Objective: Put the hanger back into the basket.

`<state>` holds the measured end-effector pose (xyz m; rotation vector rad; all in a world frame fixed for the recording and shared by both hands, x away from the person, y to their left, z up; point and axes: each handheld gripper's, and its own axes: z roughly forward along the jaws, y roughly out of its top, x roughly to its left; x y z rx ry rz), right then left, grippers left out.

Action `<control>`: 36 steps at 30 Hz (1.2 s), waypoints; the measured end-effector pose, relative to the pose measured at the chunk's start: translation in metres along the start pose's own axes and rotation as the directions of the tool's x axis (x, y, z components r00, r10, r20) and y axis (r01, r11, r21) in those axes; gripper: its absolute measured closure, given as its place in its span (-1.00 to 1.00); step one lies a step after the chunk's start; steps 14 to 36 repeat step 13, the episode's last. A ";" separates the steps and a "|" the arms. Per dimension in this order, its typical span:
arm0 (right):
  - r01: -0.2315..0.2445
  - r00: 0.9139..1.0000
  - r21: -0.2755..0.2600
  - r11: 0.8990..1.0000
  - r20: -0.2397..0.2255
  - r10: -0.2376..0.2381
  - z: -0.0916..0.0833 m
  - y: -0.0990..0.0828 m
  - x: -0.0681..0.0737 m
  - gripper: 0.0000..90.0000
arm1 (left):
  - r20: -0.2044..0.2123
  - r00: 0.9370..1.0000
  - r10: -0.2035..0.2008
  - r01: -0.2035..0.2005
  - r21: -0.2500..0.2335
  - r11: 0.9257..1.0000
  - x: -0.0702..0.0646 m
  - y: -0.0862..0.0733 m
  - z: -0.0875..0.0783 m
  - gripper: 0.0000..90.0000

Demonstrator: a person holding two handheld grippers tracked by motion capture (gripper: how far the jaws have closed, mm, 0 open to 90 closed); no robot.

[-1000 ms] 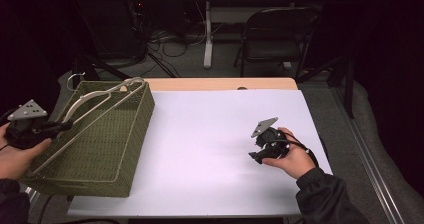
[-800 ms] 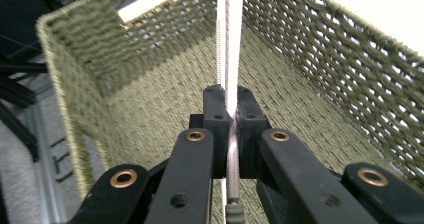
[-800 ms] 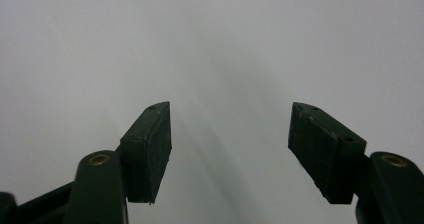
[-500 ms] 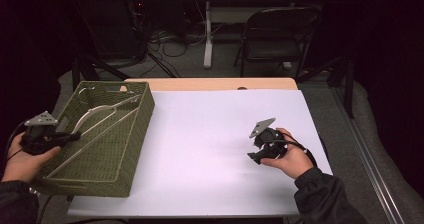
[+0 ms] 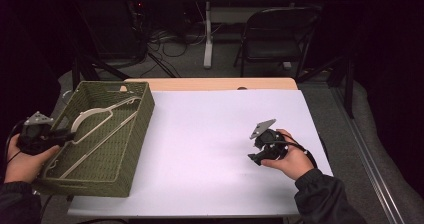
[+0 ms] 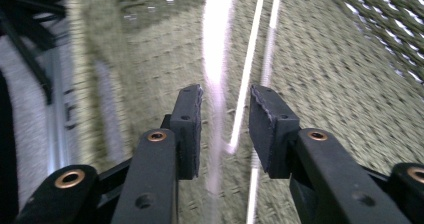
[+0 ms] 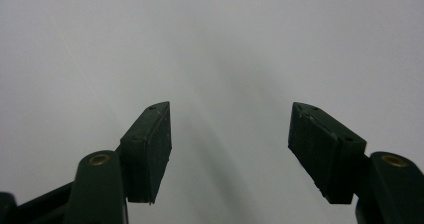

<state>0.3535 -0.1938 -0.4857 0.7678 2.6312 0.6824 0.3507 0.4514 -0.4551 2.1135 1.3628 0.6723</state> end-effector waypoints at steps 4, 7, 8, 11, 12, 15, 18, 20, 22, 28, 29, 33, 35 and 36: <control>0.005 1.000 -0.005 1.000 0.003 -0.005 -0.002 -0.001 -0.001 -0.25 | 0.012 0.999 -0.040 0.040 -0.047 0.998 0.002 -0.001 -0.010 0.22; 0.001 1.000 -0.013 1.000 0.007 -0.001 -0.005 -0.002 0.001 -0.25 | 0.029 0.999 -0.035 0.037 -0.062 0.997 -0.004 -0.001 -0.018 0.15; -0.002 1.000 -0.017 1.000 0.008 0.002 -0.006 -0.002 0.001 -0.25 | 0.041 0.999 -0.032 0.035 -0.065 0.997 -0.007 0.000 -0.021 0.15; -0.006 1.000 -0.038 0.999 0.012 0.007 -0.011 -0.006 0.004 -0.25 | 0.050 0.999 -0.016 0.020 -0.084 0.996 -0.017 0.001 -0.028 0.14; -0.006 1.000 -0.038 0.999 0.012 0.007 -0.011 -0.006 0.004 -0.25 | 0.056 0.998 -0.013 0.018 -0.081 0.997 -0.022 0.001 -0.031 0.14; -0.009 1.000 -0.033 0.999 0.016 0.009 -0.013 -0.007 0.005 -0.25 | 0.059 0.998 -0.007 0.013 -0.089 0.996 -0.028 0.002 -0.035 0.14; -0.009 1.000 -0.033 0.999 0.016 0.009 -0.013 -0.007 0.005 -0.25 | 0.059 0.998 -0.007 0.013 -0.089 0.996 -0.028 0.002 -0.035 0.14; -0.009 1.000 -0.033 0.999 0.016 0.009 -0.013 -0.007 0.005 -0.25 | 0.059 0.998 -0.007 0.013 -0.089 0.996 -0.028 0.002 -0.035 0.14; -0.009 1.000 -0.033 0.999 0.016 0.009 -0.013 -0.007 0.005 -0.25 | 0.059 0.998 -0.007 0.013 -0.089 0.996 -0.028 0.002 -0.035 0.14; -0.009 1.000 -0.033 0.999 0.016 0.009 -0.013 -0.007 0.005 -0.25 | 0.059 0.998 -0.007 0.013 -0.089 0.996 -0.028 0.002 -0.035 0.14; -0.009 1.000 -0.033 0.999 0.016 0.009 -0.013 -0.007 0.005 -0.25 | 0.059 0.998 -0.007 0.013 -0.089 0.996 -0.028 0.002 -0.035 0.14; -0.009 1.000 -0.033 0.999 0.016 0.009 -0.013 -0.007 0.005 -0.25 | 0.059 0.998 -0.007 0.013 -0.089 0.996 -0.028 0.002 -0.035 0.14; -0.009 1.000 -0.033 0.999 0.016 0.009 -0.013 -0.007 0.005 -0.25 | 0.059 0.998 -0.007 0.013 -0.089 0.996 -0.028 0.002 -0.035 0.14; -0.009 1.000 -0.033 0.999 0.016 0.009 -0.013 -0.007 0.005 -0.25 | 0.059 0.998 -0.007 0.013 -0.089 0.996 -0.028 0.002 -0.035 0.14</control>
